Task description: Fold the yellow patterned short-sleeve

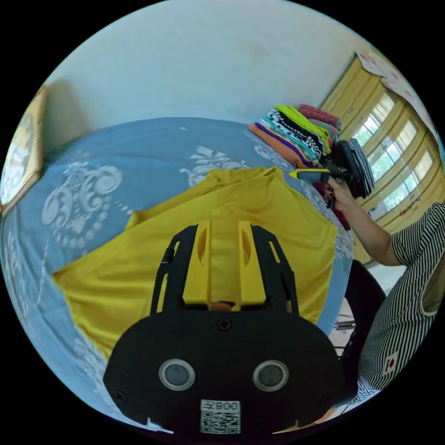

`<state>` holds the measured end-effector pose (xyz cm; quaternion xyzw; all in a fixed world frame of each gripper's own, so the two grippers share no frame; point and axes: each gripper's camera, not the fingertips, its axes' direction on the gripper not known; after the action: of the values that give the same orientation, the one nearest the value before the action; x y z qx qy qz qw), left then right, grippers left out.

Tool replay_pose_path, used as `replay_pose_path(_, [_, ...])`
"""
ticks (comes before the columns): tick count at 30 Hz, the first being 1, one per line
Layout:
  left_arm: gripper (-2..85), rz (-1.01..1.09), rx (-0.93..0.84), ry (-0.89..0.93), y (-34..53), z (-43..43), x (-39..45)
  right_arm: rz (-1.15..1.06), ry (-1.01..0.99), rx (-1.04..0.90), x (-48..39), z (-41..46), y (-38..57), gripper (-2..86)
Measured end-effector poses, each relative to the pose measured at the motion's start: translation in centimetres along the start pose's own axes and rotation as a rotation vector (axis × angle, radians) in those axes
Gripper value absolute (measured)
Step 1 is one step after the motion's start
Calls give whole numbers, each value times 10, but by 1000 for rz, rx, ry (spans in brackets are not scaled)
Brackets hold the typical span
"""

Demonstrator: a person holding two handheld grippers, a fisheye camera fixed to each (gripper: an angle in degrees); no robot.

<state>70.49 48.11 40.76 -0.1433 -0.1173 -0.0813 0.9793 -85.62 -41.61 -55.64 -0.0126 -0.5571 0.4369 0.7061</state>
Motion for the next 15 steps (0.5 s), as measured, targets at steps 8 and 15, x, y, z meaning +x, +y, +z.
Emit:
replay_pose_path(8, [96, 211, -74, -3, -113, 86, 84, 143, -157, -8, 70, 44, 56, 65])
replay_pose_path(15, [47, 193, -135, -44, -148, 122, 108, 204, -210, -4, 114, 69, 103, 23])
